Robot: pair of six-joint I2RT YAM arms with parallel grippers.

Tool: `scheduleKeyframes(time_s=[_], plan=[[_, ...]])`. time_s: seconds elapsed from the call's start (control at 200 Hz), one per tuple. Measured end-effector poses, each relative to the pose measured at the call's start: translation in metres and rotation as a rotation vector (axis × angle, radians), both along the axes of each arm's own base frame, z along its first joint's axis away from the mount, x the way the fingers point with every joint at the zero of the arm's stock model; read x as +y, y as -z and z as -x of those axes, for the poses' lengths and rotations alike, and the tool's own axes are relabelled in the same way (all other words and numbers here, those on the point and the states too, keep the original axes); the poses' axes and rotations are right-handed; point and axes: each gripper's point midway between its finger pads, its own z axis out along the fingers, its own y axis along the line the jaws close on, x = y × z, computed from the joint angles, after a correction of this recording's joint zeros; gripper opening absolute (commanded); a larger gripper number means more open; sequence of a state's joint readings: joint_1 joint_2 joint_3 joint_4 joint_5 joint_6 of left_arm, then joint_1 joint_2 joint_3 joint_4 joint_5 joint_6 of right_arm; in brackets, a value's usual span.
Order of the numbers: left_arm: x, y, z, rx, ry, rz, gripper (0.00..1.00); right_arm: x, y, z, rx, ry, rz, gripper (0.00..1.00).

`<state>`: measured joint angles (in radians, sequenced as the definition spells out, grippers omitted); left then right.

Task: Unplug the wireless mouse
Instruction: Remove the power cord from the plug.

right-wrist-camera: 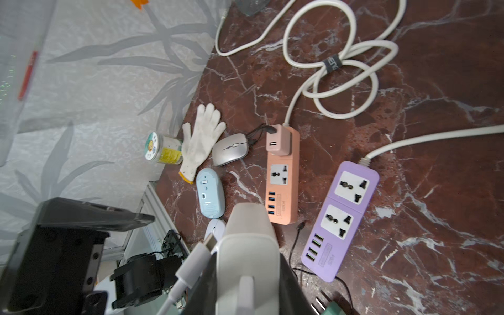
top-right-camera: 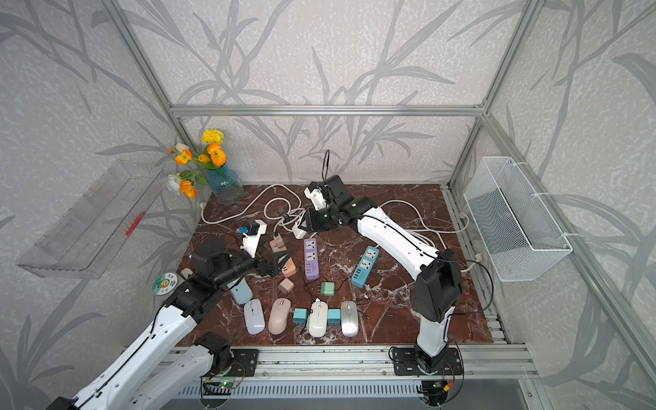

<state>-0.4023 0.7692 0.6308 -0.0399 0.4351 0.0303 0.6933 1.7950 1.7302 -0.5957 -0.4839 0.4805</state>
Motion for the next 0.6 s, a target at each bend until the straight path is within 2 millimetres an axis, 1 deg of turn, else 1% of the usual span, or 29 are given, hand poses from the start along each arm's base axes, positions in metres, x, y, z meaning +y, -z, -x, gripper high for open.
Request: scheduleKeyframes(time_s=[0.09,0.185,0.25,0.435,0.6], plan=[[-0.002,0.003,-0.003,-0.067,0.011,-0.084,1.00,0.002,-0.013,0.010,-0.001,-0.037,-0.038,0.00],[0.000,0.016,-0.012,-0.086,-0.005,-0.169,1.00,0.005,-0.018,0.017,0.005,-0.068,-0.060,0.00],[0.002,0.019,-0.016,-0.098,-0.019,-0.200,0.99,0.006,-0.020,0.020,0.010,-0.085,-0.068,0.00],[0.001,0.016,-0.023,-0.139,-0.033,-0.224,0.89,0.010,-0.019,0.031,0.019,-0.135,-0.069,0.00],[-0.008,0.017,-0.023,-0.136,0.010,-0.204,0.76,0.017,-0.019,0.044,0.023,-0.180,-0.075,0.00]])
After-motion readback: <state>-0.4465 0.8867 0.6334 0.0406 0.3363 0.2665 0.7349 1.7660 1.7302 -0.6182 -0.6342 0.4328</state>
